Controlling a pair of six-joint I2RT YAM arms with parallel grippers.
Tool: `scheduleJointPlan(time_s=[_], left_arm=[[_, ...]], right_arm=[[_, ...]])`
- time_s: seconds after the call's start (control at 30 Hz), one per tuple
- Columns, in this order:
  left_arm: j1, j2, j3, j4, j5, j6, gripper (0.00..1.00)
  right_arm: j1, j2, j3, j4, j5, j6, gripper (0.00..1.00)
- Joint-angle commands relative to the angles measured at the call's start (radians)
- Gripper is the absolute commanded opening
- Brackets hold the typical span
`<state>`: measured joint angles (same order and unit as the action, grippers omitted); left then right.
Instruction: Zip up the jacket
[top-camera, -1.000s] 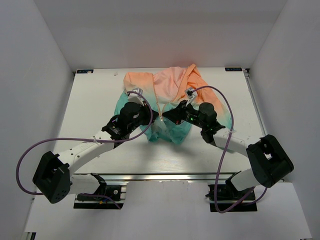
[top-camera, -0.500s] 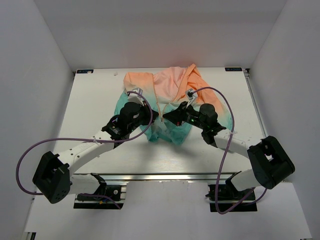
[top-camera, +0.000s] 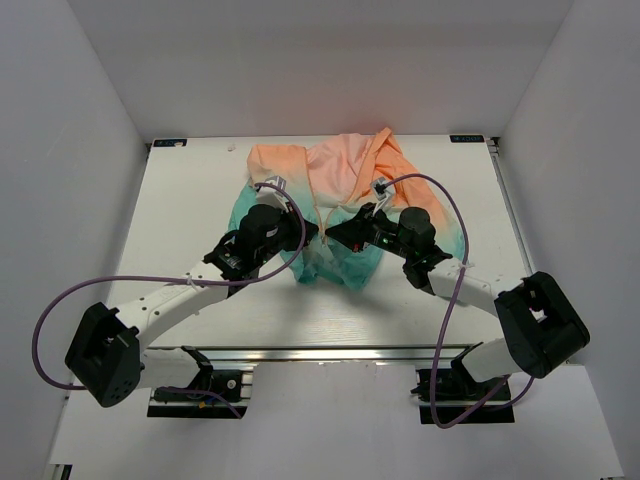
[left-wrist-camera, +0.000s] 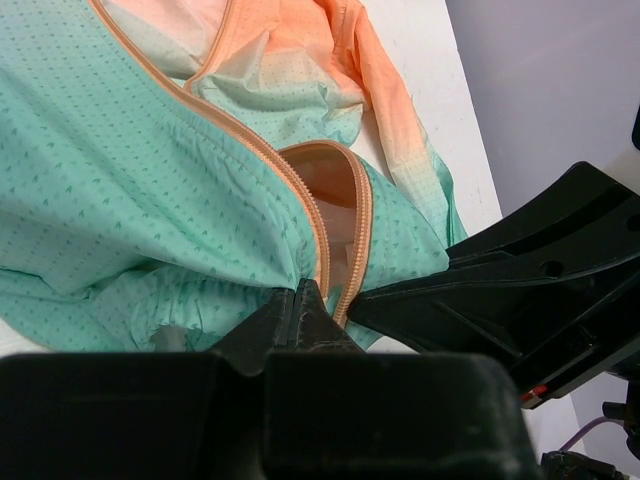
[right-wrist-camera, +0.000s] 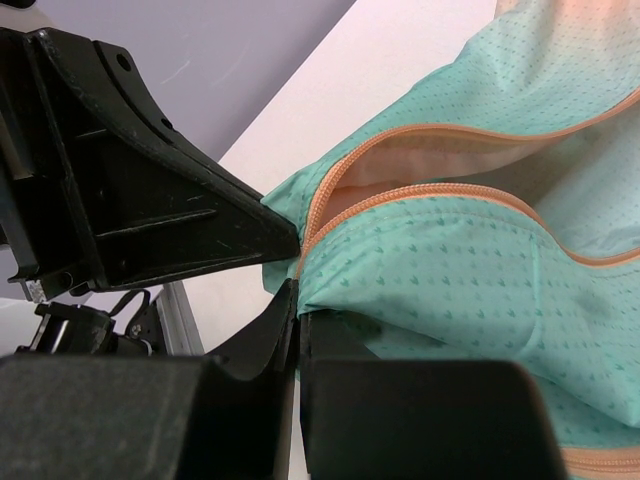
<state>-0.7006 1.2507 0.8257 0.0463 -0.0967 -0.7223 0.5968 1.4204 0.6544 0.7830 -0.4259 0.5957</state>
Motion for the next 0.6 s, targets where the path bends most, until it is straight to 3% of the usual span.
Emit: scheduleJointPlan(time_s=[0.0, 0.57], left_arm=[[-0.005, -0.042, -0.013, 0.027, 0.014, 0.003, 0.00], [-0.004, -0.071, -0.016, 0.017, -0.009, 0.003, 0.00]], right_arm=[[0.003, 0.008, 0.042, 0.064, 0.003, 0.003, 0.00], [-0.008, -0.015, 0.017, 0.051, -0.048, -0.019, 0.00]])
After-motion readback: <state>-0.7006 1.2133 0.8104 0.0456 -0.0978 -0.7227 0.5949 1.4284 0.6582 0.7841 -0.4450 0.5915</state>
